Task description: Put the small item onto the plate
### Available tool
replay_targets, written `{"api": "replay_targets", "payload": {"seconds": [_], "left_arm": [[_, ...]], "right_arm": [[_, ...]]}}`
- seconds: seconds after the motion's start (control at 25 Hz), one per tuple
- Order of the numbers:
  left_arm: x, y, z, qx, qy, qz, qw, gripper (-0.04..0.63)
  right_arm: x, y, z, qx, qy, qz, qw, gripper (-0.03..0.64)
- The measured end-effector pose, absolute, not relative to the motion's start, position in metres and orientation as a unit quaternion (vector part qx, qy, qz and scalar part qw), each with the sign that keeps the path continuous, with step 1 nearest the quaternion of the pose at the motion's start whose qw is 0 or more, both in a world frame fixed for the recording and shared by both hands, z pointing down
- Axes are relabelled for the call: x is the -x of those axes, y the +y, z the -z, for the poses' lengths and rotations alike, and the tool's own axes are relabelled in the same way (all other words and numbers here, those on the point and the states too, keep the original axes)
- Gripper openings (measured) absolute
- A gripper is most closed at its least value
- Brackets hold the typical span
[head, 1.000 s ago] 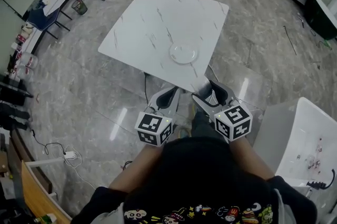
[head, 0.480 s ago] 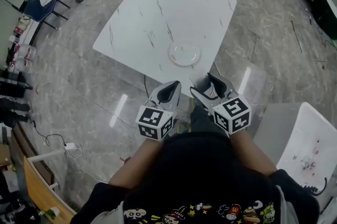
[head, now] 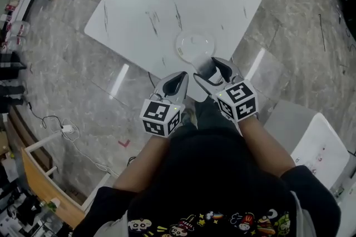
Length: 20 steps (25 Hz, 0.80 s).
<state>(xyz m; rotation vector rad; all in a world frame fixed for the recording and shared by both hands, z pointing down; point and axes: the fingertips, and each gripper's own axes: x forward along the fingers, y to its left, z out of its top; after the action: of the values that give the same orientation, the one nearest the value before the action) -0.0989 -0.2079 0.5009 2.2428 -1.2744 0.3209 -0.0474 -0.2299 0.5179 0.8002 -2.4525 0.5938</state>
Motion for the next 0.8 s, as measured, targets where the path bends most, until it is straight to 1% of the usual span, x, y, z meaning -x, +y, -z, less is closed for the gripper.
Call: {"api": "replay_targets", "payload": {"seconds": [0.2, 0.48, 0.8], "left_arm": [[0.106, -0.234, -0.539, -0.806, -0.493, -0.121, 0.304, 0.0], [0.123, -0.252, -0.557, -0.783, -0.516, -0.118, 0.327, 0.0], [0.133, -0.248, -0.562, -0.764, -0.533, -0.126, 0.342, 0.0]], "right_arm": [[0.062, -0.263, -0.561, -0.269, -0.896, -0.211, 0.284, 0.337], [0.075, -0.293, -0.613, -0.26, -0.879, -0.209, 0.341, 0.337], [0.075, -0.316, -0.641, -0.26, -0.867, -0.209, 0.371, 0.337]]}}
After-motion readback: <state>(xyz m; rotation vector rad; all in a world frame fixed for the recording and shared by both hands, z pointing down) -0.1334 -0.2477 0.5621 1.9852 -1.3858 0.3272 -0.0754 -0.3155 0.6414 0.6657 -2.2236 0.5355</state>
